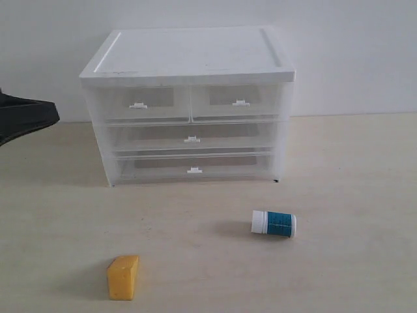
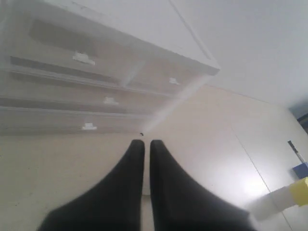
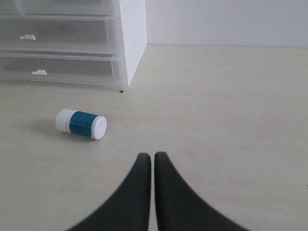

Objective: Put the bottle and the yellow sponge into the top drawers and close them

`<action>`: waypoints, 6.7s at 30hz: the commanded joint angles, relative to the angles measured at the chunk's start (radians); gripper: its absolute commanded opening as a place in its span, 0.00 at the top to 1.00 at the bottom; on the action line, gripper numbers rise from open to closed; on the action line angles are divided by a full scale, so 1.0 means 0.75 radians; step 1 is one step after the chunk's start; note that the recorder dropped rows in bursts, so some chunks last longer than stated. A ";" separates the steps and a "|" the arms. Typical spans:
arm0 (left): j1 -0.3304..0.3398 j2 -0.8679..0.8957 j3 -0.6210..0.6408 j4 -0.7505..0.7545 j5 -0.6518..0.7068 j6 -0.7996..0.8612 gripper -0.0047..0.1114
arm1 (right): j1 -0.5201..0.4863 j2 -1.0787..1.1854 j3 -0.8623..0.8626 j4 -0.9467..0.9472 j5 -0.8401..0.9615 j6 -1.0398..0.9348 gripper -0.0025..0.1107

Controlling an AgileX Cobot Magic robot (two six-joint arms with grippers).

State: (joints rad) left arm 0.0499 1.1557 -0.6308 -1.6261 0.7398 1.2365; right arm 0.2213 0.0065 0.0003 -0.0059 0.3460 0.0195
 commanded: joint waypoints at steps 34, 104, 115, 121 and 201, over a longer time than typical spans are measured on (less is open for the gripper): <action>-0.091 0.817 -0.555 -0.158 0.060 0.347 0.93 | -0.004 -0.009 0.000 -0.006 -0.006 0.002 0.98; -0.363 0.781 -0.669 -0.158 -0.603 0.509 0.93 | -0.004 -0.009 0.000 0.409 -0.966 1.248 0.98; -0.363 0.781 -0.669 -0.158 -0.603 0.509 0.93 | -0.004 0.355 -0.306 0.117 -0.912 0.891 0.98; -0.363 0.781 -0.669 -0.158 -0.580 0.514 0.93 | -0.004 0.981 -0.578 -0.257 -0.974 0.861 0.98; -0.360 0.779 -0.639 -0.158 -0.502 0.566 0.93 | 0.646 2.644 -1.200 0.742 -2.010 -2.410 0.58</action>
State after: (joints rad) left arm -0.2191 1.7516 -1.1128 -1.7410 0.3521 1.6514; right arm 0.7210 1.9894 -0.8955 0.5515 -1.1502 -1.7780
